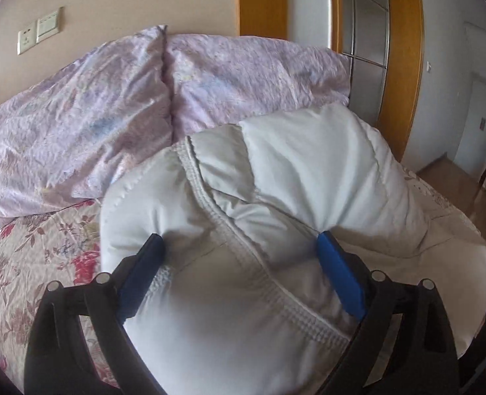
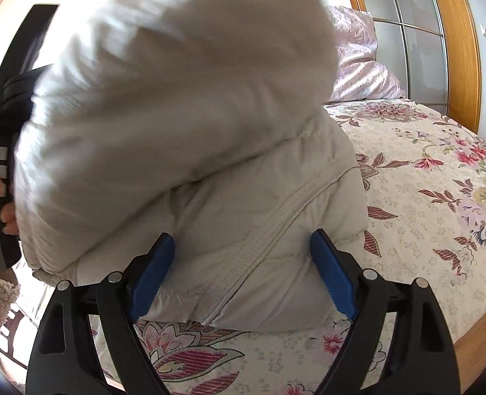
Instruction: Fold large clothes
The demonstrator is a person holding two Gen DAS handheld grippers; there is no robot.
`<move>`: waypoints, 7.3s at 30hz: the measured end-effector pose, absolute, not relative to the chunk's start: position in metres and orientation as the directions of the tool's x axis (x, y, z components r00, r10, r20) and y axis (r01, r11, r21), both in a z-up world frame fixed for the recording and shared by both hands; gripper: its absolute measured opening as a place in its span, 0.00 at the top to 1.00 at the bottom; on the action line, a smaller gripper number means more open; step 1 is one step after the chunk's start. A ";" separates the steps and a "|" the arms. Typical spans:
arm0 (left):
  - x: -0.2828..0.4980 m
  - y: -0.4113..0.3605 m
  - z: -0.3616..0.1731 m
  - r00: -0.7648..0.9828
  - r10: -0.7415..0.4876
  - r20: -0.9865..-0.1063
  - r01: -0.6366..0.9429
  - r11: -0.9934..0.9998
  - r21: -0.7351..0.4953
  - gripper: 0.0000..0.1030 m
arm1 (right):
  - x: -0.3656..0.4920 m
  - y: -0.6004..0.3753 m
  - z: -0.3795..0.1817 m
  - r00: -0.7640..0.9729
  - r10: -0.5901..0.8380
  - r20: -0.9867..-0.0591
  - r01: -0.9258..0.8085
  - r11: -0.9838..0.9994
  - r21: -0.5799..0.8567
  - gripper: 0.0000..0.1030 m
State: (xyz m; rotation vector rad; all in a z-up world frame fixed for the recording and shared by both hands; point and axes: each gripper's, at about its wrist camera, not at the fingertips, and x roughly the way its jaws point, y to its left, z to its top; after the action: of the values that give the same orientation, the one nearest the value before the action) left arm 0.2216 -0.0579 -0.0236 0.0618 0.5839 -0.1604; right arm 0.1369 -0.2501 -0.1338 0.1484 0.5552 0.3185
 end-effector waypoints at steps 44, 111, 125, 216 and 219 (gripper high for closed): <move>0.232 0.004 -0.019 0.847 -0.045 -0.529 0.043 0.999 -0.018 0.02 | 0.240 -0.183 0.030 0.743 0.453 -0.493 -0.391 0.891 0.230 0.75; 0.309 -0.044 -0.087 0.704 0.064 -0.707 0.035 0.992 0.125 0.02 | 0.332 -0.229 -0.106 0.618 0.384 -0.686 -0.221 0.922 0.317 1.00; 0.308 -0.041 -0.085 0.714 0.067 -0.697 0.021 0.993 0.117 0.02 | 0.328 -0.256 -0.054 0.704 0.322 -0.633 -0.168 0.942 0.291 1.00; 0.247 0.066 -0.091 0.533 -0.533 -0.657 0.123 0.817 -0.563 0.02 | 0.334 -0.324 -0.135 0.064 0.801 -0.595 -0.059 0.598 0.799 0.01; 0.246 0.069 -0.094 0.524 -0.550 -0.650 0.125 0.805 -0.580 0.02 | 0.330 -0.296 -0.124 0.037 0.763 -0.645 -0.184 0.640 0.746 0.01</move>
State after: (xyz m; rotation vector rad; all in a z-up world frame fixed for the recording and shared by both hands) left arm 0.2460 0.0689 -0.0936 -0.5056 0.9400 -0.4250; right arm 0.3296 -0.2955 -0.1241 0.5419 1.3476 0.7843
